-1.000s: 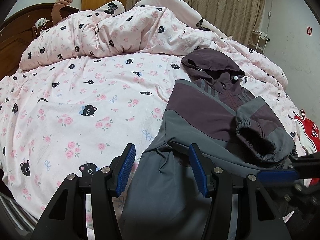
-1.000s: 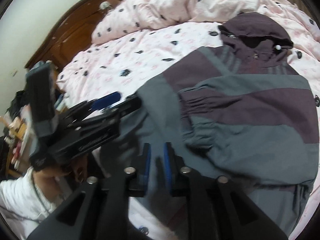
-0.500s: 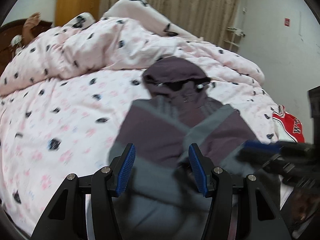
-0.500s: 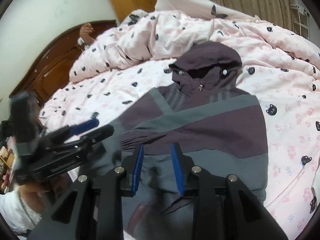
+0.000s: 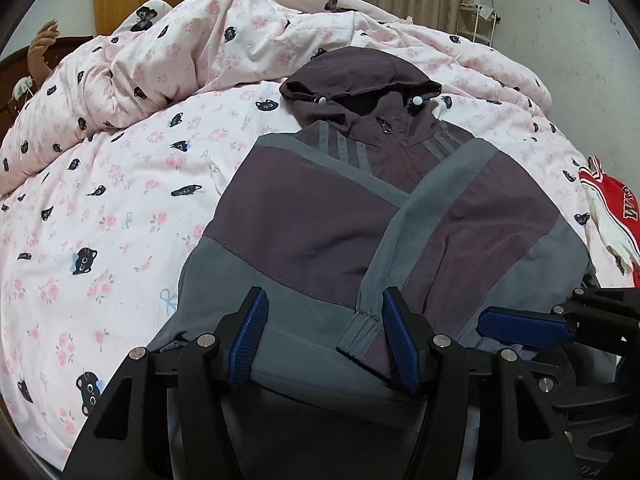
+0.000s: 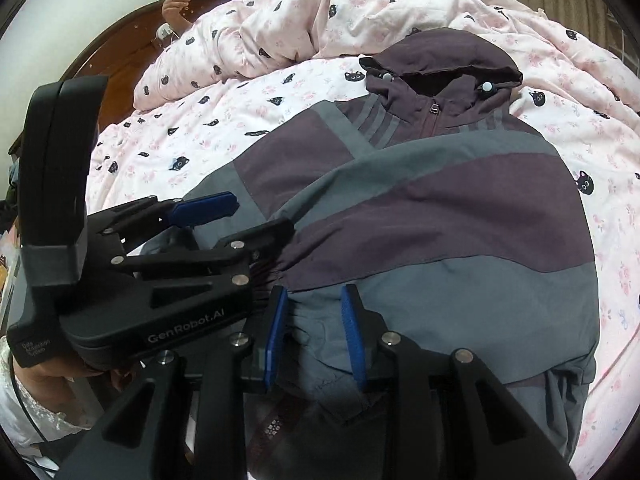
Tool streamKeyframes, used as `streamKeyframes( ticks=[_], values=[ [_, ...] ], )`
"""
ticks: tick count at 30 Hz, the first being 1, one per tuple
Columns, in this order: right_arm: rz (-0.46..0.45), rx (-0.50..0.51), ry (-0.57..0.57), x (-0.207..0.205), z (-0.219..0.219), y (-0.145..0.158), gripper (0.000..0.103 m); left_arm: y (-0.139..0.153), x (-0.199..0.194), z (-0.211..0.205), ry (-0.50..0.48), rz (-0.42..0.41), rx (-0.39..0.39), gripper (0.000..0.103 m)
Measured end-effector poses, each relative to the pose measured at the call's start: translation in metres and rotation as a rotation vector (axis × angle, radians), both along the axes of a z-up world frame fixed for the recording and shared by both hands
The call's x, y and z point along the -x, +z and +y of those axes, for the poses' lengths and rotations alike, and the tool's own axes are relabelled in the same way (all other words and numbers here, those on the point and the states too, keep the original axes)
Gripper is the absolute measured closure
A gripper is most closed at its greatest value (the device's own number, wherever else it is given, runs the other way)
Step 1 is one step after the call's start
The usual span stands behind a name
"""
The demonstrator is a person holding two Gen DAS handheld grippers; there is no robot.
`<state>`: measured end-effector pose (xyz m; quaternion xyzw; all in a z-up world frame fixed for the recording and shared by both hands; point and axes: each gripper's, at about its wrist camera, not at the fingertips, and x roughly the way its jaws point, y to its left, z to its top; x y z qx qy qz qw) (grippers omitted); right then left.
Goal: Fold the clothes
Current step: 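Move both grippers onto the jacket hem to grasp it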
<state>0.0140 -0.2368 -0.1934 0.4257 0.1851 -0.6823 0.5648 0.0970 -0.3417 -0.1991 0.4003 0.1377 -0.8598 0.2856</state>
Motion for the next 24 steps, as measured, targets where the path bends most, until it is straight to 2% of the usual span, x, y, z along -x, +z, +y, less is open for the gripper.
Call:
streamKeyframes(
  ticks=[7,14,16,18,20,24],
  values=[
    [-0.003,-0.010,0.009,0.001,-0.002,-0.003,0.074,0.003,0.002,0.001,-0.004,-0.017,0.005,0.046],
    [-0.034,0.072,0.044,0.004,0.018,0.027,0.074,0.044,-0.010,0.000,-0.012,0.068,0.043,0.046],
    [-0.024,0.104,0.058,0.007,0.026,0.040,0.072,0.062,-0.014,-0.005,-0.009,0.106,0.056,0.046],
    [-0.014,0.130,0.058,0.011,0.033,0.051,0.062,0.077,-0.016,-0.011,-0.004,0.136,0.066,0.045],
    [-0.008,0.157,0.050,0.020,0.039,0.063,0.056,0.090,-0.018,-0.019,0.004,0.164,0.073,0.036],
    [-0.012,0.194,0.025,0.045,0.043,0.085,0.055,0.105,-0.013,-0.038,0.000,0.185,0.096,0.034]
  ],
)
